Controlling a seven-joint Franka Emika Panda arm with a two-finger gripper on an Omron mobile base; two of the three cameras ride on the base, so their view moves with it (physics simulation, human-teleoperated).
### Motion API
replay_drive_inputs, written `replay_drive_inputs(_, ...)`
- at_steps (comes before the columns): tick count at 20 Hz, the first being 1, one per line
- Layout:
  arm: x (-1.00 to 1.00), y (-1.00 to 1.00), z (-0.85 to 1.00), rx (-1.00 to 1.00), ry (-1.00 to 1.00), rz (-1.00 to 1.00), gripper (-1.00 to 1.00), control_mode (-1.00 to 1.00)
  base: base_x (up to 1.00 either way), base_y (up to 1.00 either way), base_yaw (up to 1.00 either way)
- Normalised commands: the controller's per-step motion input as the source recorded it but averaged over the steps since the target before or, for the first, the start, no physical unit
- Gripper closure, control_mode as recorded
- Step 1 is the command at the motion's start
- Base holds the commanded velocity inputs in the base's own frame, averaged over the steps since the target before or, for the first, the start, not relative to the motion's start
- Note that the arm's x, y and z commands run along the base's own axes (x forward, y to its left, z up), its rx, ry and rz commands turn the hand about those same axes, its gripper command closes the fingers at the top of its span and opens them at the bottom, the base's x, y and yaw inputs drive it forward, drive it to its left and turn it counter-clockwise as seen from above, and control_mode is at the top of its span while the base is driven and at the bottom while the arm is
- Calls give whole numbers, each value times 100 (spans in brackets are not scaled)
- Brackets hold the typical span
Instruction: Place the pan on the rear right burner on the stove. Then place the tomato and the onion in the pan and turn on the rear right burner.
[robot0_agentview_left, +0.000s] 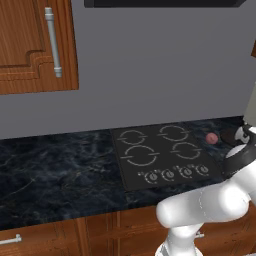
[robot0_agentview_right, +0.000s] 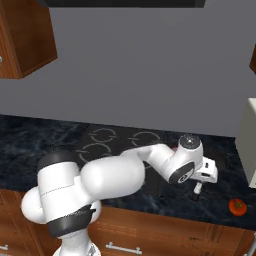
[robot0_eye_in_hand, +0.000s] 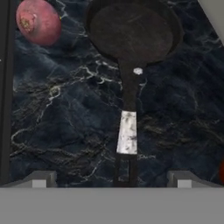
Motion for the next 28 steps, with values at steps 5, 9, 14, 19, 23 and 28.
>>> replay_drive_inputs(5, 24, 0, -14, 0, 0, 0, -100, -100, 0, 0, 0)
replay_drive_inputs(9, 9, -2, -14, 0, 0, 0, -100, -100, 0, 0, 0)
replay_drive_inputs(14, 0, -17, -5, 0, 0, 0, -100, -100, 0, 0, 0)
replay_drive_inputs(19, 0, -16, 0, 0, 0, 0, -100, -100, 0, 0, 0)
replay_drive_inputs(23, 0, -17, -9, 0, 0, 0, -100, -100, 0, 0, 0)
replay_drive_inputs(28, 0, 0, -14, 1, 0, 2, -100, -100, 0, 0, 0)
